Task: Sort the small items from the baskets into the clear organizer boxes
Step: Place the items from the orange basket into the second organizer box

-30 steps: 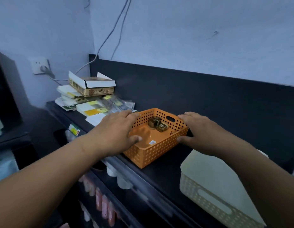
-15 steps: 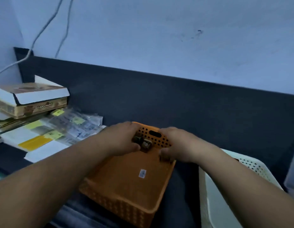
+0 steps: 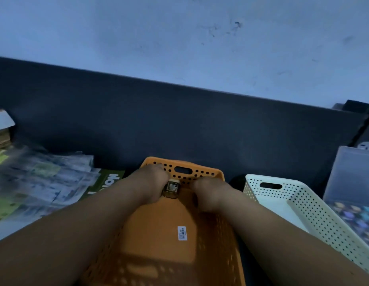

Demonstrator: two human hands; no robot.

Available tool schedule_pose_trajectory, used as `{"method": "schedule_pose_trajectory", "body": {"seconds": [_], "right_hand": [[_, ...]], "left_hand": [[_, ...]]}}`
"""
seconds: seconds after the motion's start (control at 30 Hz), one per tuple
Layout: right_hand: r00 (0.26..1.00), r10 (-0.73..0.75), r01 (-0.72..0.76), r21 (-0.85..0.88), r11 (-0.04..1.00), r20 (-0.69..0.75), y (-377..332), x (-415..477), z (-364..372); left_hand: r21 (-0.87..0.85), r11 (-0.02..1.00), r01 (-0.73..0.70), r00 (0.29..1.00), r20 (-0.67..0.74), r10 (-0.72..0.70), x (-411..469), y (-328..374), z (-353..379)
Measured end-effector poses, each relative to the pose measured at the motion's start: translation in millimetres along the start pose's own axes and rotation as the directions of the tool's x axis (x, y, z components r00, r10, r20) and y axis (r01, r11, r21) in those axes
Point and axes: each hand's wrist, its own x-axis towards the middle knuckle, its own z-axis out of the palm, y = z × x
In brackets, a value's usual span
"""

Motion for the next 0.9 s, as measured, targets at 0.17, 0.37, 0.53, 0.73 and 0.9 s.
{"method": "schedule_pose_trajectory", "body": {"seconds": [0.17, 0.37, 0.53, 0.73, 0.9], "right_hand": [[0.999, 0.035, -0.036, 0.02, 0.999, 0.027, -1, 2, 4], [0.998, 0.055, -0.056, 0.028, 0.998, 0.036, -4, 1, 11], [0.991, 0.061, -0.026, 0.284, 0.958, -0.115, -6, -15, -1], [0.956, 0.142, 0.054, 0.63, 0.775, -0.257, 2, -53, -10], [0.914, 0.16, 0.212, 0.776, 0.594, -0.372, 13, -103, -13]], "left_hand": [[-0.04, 0.997, -0.066, 0.996, 0.05, 0.068, -3, -5, -3], [-0.197, 0.978, -0.072, 0.996, 0.044, 0.082, -14, -6, -1], [-0.483, 0.871, -0.088, 0.996, -0.027, 0.086, -23, -10, -14], [-0.64, 0.761, -0.107, 0.994, -0.072, 0.08, -39, -2, -40], [-0.693, 0.707, -0.141, 0.987, -0.157, 0.042, -69, 29, -71]]}}
